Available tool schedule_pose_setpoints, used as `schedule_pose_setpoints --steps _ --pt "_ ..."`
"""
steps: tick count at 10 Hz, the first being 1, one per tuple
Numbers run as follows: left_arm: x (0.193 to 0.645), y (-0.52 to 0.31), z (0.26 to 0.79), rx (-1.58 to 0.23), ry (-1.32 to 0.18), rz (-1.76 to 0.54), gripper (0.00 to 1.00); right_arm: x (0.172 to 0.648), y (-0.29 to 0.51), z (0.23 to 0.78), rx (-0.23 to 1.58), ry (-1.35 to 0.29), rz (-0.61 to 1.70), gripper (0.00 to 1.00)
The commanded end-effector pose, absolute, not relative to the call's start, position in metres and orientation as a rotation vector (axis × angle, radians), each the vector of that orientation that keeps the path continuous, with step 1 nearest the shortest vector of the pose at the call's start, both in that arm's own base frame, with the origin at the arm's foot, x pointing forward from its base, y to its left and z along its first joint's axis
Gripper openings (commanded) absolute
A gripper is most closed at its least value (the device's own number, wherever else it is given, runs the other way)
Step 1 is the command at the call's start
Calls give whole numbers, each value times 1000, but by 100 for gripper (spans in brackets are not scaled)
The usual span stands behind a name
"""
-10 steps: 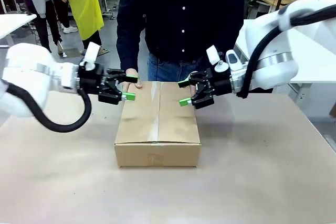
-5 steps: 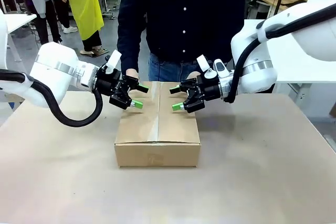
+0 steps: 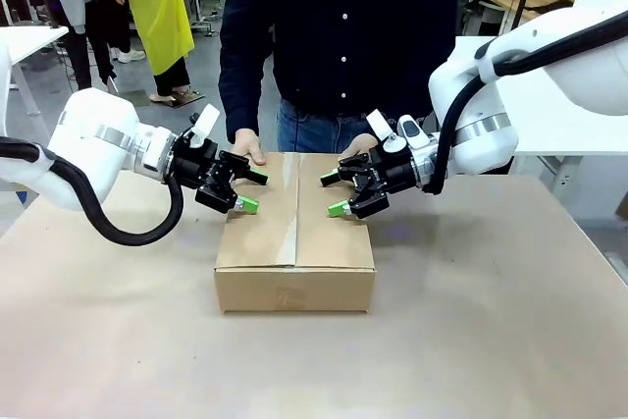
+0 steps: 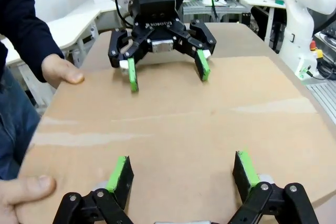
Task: Pack the gift set into the box.
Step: Press and hold the closed box until the human finishes sealing it.
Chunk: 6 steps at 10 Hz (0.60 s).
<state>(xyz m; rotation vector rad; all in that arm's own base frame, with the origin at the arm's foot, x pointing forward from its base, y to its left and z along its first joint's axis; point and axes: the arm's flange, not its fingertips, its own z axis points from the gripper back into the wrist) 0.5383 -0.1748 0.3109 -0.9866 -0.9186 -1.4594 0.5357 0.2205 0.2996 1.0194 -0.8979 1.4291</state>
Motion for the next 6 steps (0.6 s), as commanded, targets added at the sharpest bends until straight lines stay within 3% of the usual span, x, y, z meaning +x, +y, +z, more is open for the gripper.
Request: schedule_pose_setpoints --steps 1,3,6 --pt "528 -169 300 -985 -908 -1438 100 543 220 294 978 -855 1396 100" --pt "532 -173 294 -979 -908 -1432 100 543 221 288 926 -824 1391 100" --pt "536 -173 307 -994 -919 -1439 100 538 218 298 1005 -880 1401 100"
